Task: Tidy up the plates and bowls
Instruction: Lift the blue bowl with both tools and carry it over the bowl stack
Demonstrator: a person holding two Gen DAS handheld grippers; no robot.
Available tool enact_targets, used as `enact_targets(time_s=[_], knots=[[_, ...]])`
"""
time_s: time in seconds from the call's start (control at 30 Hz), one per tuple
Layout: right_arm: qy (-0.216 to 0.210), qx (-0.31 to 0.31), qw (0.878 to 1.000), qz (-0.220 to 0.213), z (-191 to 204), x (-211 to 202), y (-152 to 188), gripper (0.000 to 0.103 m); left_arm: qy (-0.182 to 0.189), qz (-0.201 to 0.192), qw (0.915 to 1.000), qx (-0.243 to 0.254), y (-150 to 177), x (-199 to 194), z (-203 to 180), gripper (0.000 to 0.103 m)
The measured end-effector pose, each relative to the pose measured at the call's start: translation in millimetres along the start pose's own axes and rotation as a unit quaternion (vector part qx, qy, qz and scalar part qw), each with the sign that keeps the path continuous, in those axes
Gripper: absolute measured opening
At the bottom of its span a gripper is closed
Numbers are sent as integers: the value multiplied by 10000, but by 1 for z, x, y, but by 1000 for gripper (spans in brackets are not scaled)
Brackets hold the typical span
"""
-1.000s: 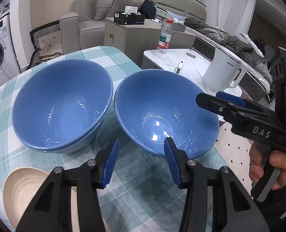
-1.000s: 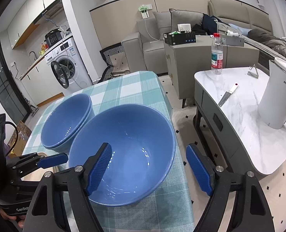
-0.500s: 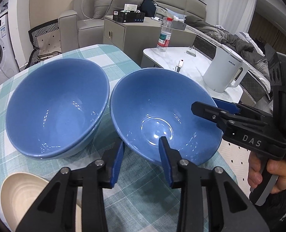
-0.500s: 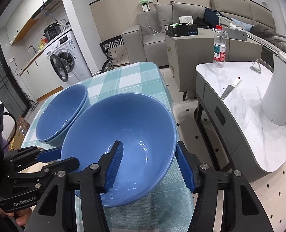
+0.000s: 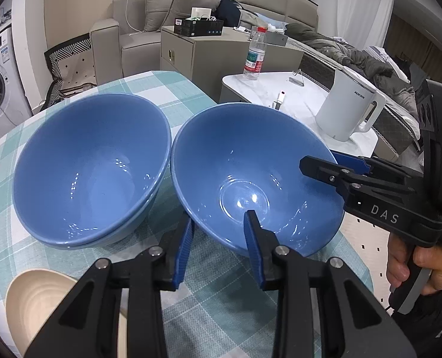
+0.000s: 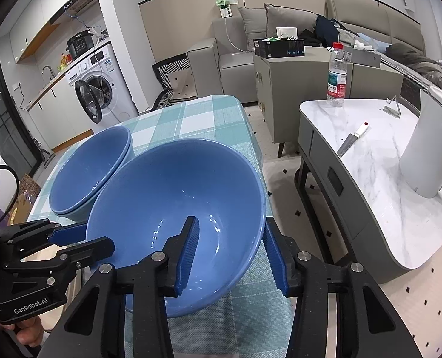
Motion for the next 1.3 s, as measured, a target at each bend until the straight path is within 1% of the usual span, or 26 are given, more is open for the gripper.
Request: enact_targets(time_s=[0.57,1.03,1.3], knots=[[10,75,9998,-167,-5,-14,-1,46,4,-76,9999,97,1,-8,-6,33],[56,178,9986,-490,-9,-40,-2,46,15,-305,9993,233,-7,-24,-17,33],[-64,211,9970,-745,-4,-61,-2,46,1,-466,9985,272,-10,-37,-18,33]])
Point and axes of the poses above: each gripper's, at about its wrist camera, not at the fingertips, and x roughly the way its jaws point, z to its left, y to its underside, the point moved 2 cm from there along x, roughly the way its jaws point, and after that the axes turned 8 degrees about z, right-handed, at the moved point
